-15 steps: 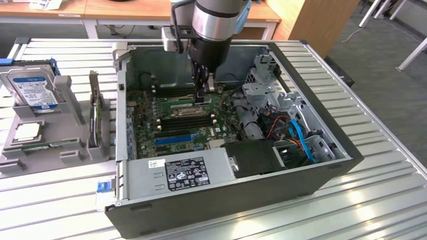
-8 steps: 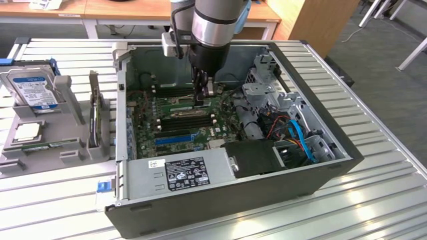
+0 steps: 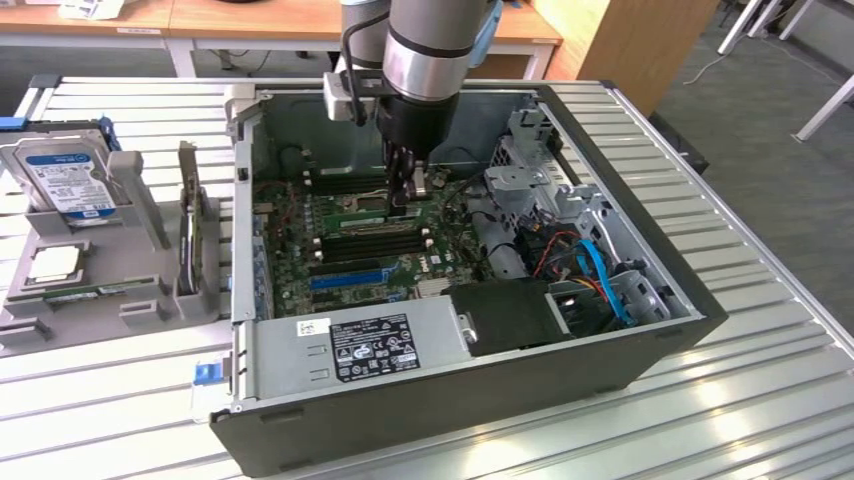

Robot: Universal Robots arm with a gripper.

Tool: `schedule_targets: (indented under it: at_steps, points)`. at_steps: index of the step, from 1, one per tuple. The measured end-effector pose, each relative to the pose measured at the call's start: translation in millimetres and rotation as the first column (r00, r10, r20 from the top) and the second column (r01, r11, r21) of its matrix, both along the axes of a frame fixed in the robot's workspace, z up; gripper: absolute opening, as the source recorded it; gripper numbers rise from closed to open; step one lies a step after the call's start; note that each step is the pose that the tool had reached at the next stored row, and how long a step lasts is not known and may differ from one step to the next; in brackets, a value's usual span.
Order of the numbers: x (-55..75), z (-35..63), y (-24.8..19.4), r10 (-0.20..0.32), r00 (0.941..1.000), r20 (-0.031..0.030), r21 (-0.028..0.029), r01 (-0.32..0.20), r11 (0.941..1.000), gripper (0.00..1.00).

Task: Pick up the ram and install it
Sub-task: 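Insert the ram into the slot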

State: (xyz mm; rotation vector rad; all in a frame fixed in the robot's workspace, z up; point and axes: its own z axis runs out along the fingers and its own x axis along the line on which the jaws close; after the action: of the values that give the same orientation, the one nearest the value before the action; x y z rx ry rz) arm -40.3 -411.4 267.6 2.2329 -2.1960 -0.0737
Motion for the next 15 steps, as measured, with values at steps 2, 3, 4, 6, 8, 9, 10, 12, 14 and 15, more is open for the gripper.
schedule_targets:
  at_steps: [2,3,4,6,8,9,10,12,14,15]
  points:
    - [0.0,-0.1,0.0,0.0,1.0,0.0,0.0002,0.0,1.0,0.11]
    - [0.0,-0.2,-0.1,0.0,1.0,0.0002,0.0005,0.0,1.0,0.11]
    - [0.1,-0.3,-0.5,0.0,1.0,0.0002,0.0006,0.0,1.0,0.11]
    - [0.1,-0.1,-2.0,0.0,1.0,0.0001,0.0003,0.0,1.0,0.11]
    - [0.0,-0.1,-3.9,0.0,1.0,0.0001,0.0003,0.0,1.0,0.11]
    - [0.0,-0.1,-4.8,0.0,1.0,0.0001,0.0002,0.0,1.0,0.11]
    - [0.0,-0.1,-5.4,0.0,1.0,0.0001,0.0003,0.0,1.0,0.11]
    - [0.0,-0.2,-5.6,0.0,1.0,0.0001,0.0003,0.0,1.0,0.11]
    - [0.1,-0.2,-5.7,0.0,1.0,0.0001,0.0003,0.0,1.0,0.11]
    - [0.0,-0.1,-5.7,0.0,1.0,0.0001,0.0002,0.0,1.0,0.11]
